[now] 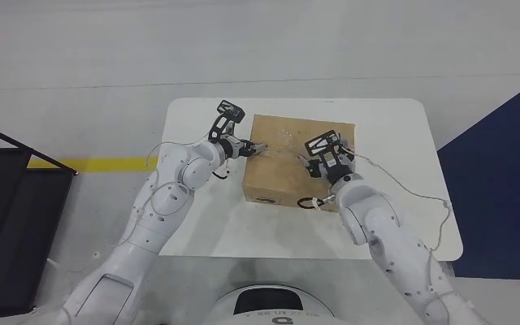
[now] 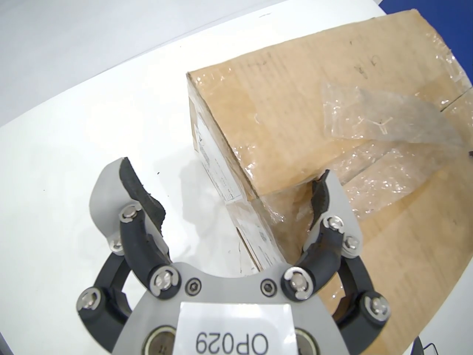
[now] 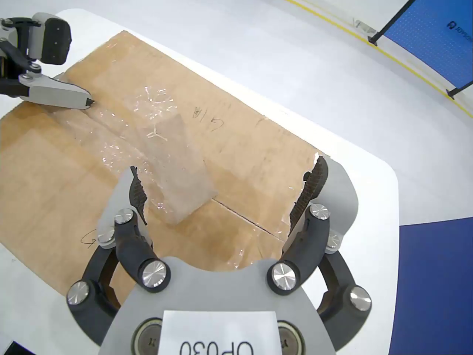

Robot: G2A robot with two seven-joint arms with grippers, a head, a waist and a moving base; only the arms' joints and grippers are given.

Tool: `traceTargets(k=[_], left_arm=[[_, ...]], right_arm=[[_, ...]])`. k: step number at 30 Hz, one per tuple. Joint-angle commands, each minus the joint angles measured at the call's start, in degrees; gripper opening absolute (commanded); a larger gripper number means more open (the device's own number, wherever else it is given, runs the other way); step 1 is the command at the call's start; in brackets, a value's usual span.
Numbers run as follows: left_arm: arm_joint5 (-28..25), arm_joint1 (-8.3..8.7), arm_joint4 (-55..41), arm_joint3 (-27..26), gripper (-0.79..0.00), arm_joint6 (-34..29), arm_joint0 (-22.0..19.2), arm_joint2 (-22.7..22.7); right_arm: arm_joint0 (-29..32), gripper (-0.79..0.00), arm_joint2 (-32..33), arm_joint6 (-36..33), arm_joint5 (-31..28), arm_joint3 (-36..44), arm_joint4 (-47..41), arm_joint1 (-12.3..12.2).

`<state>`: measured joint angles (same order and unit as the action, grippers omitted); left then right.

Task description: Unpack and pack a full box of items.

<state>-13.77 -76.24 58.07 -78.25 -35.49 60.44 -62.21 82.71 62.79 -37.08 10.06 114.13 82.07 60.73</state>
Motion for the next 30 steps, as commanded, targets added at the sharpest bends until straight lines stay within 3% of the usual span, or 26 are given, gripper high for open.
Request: traceTargets(k=[1,6,11,16,22,24,30], left_arm=[[0.0,0.00,0.0,0.0,0.000,0.0,0.0,0.0],[0.0,0.00,0.0,0.0,0.000,0.0,0.0,0.0],[0.0,0.00,0.0,0.0,0.000,0.0,0.0,0.0],[0.0,0.00,0.0,0.0,0.000,0.0,0.0,0.0],[0.0,0.00,0.0,0.0,0.000,0.0,0.0,0.0],[0.0,0.00,0.0,0.0,0.000,0.0,0.0,0.0],[0.0,0.00,0.0,0.0,0.000,0.0,0.0,0.0]], right_arm=[[-0.6,0.000,-1.0,-2.3,-0.2,-0.4,2.0,0.2],[-3.1,0.000,-3.3,-8.2,2.1,-2.1,5.6,1.2],[-3.9,0.000,-3.7,-10.8,9.5,-3.0,8.1,2.2],[-0.7,0.000,-0.2,-9.4,15.6,-1.9,7.6,2.5],[6.4,0.000,7.6,-2.6,18.5,0.3,-0.1,2.4],[9.1,0.000,10.4,1.3,17.2,1.3,-5.0,2.3],[13.5,0.000,20.0,12.2,4.8,-0.5,-27.7,2.4]])
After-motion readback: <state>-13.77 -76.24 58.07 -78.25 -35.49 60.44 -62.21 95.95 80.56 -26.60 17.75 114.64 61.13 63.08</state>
